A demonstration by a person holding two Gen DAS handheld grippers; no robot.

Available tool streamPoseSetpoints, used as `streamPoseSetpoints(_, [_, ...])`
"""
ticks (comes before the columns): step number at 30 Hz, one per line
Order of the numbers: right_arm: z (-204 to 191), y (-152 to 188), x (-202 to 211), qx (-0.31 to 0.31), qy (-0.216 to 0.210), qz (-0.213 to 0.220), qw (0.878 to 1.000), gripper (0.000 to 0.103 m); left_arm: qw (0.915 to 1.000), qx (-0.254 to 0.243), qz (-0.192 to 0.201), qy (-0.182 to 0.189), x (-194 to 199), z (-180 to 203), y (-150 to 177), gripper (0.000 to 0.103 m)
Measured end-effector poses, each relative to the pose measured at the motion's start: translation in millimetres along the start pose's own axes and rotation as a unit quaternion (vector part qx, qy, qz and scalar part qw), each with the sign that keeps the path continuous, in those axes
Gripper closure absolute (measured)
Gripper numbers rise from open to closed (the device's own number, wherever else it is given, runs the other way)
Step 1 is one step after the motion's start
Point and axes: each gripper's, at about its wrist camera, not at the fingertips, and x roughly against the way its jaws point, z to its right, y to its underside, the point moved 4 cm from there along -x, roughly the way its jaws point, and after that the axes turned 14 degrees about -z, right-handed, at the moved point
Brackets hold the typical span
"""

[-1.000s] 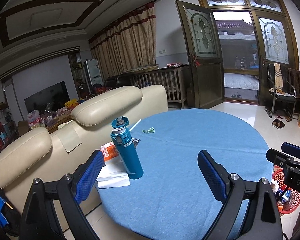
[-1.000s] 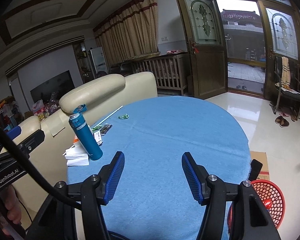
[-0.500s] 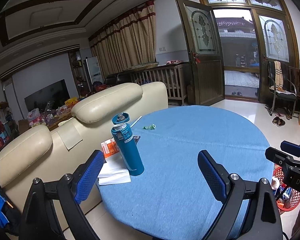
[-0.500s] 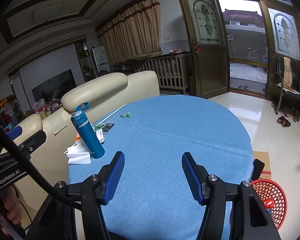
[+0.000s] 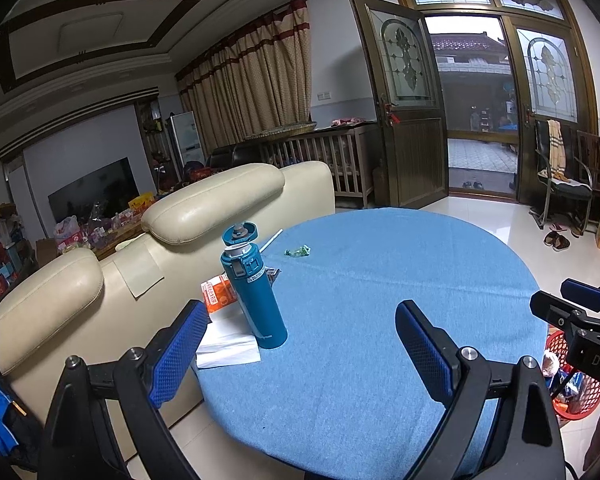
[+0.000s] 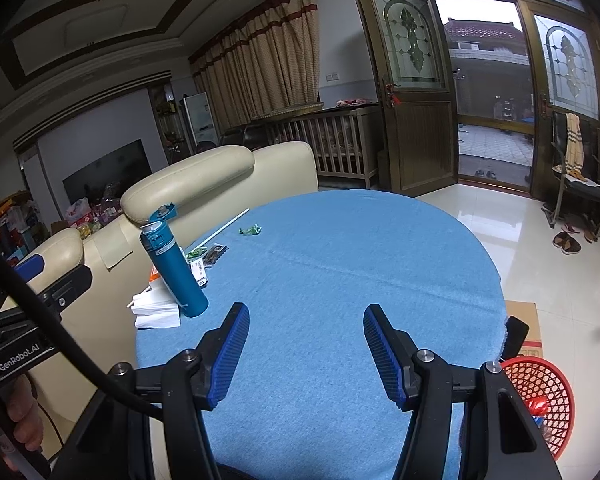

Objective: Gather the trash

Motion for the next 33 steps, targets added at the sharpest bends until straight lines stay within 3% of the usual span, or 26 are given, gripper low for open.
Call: streamPoseSetpoints(33, [-2.9,2.2,-2.8,0.002,0.001,-0.003,1.000,0.040,0.9999,0.001,-0.008,0.008,-2.0,-0.6,6.3,0.008])
